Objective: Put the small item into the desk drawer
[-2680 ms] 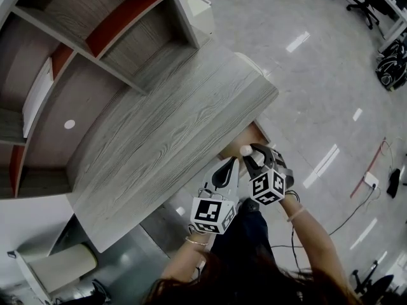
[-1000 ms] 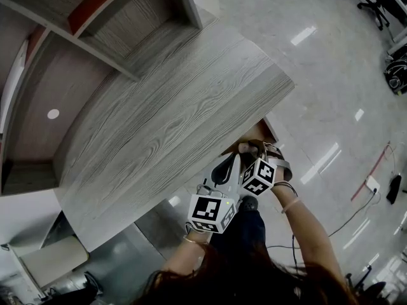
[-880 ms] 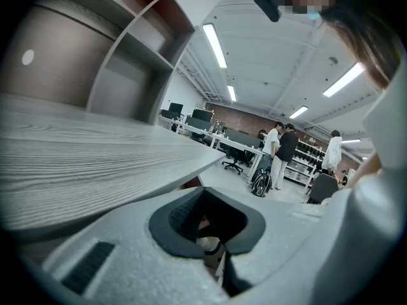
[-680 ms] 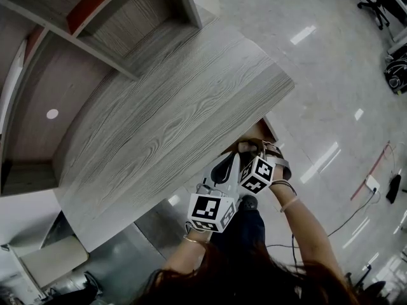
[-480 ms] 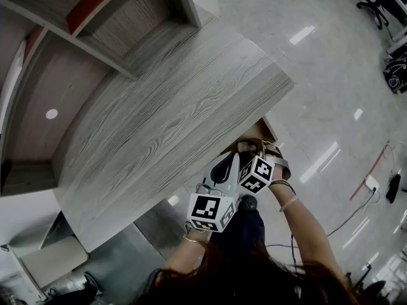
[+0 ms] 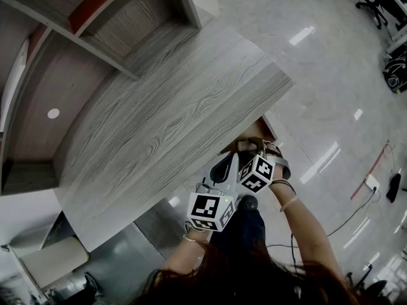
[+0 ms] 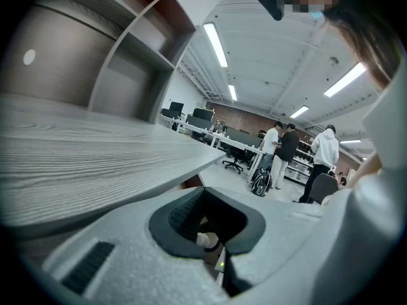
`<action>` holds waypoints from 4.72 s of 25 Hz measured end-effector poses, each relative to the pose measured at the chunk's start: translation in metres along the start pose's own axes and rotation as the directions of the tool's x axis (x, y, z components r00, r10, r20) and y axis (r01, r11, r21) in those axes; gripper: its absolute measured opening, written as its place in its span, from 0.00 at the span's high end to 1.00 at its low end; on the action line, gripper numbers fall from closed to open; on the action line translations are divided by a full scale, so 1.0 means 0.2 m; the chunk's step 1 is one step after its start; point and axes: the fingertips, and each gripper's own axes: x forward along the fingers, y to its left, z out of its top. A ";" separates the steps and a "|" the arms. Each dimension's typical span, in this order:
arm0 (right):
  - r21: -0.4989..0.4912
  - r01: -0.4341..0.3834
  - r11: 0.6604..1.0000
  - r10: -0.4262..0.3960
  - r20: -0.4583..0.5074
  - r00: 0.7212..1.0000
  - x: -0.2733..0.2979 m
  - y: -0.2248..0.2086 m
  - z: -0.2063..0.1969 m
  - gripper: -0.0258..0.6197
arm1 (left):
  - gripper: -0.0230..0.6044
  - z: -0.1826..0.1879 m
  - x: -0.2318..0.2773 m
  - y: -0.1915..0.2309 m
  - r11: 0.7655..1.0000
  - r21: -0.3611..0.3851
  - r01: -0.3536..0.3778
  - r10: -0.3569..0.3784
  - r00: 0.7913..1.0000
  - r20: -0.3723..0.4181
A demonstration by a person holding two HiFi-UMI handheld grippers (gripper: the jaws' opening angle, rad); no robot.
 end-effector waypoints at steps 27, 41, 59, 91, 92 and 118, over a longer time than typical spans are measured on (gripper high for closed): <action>0.176 0.025 0.984 -0.041 0.088 0.995 -0.23 -0.07 0.03 0.71 | 0.94 0.06 -0.09 -0.04 0.999 0.015 -0.038 0.038 0.999 -0.011; 0.292 0.018 0.956 -0.059 0.131 0.990 -0.43 -0.13 0.04 0.75 | 0.94 0.15 -0.14 -0.10 0.997 0.033 -0.063 0.065 0.997 -0.034; 0.404 0.057 0.913 -0.138 0.174 0.975 -0.70 -0.21 0.07 0.90 | 0.94 0.27 -0.15 -0.20 0.997 0.058 -0.048 0.051 0.997 -0.062; 0.542 0.174 0.822 -0.359 0.256 0.898 -1.43 -0.05 0.30 0.96 | 0.94 0.53 -0.65 -0.46 0.993 0.102 0.056 -0.054 0.998 -0.023; 0.546 0.177 0.819 -0.367 0.262 0.892 -1.46 -0.04 0.31 0.96 | 0.94 0.54 -0.67 -0.46 0.993 0.105 0.058 -0.056 0.998 -0.018; 0.632 0.246 0.735 -0.528 0.305 0.792 -1.94 0.19 0.50 0.96 | 0.94 0.75 -1.07 -0.62 0.971 0.191 0.146 -0.159 0.986 0.053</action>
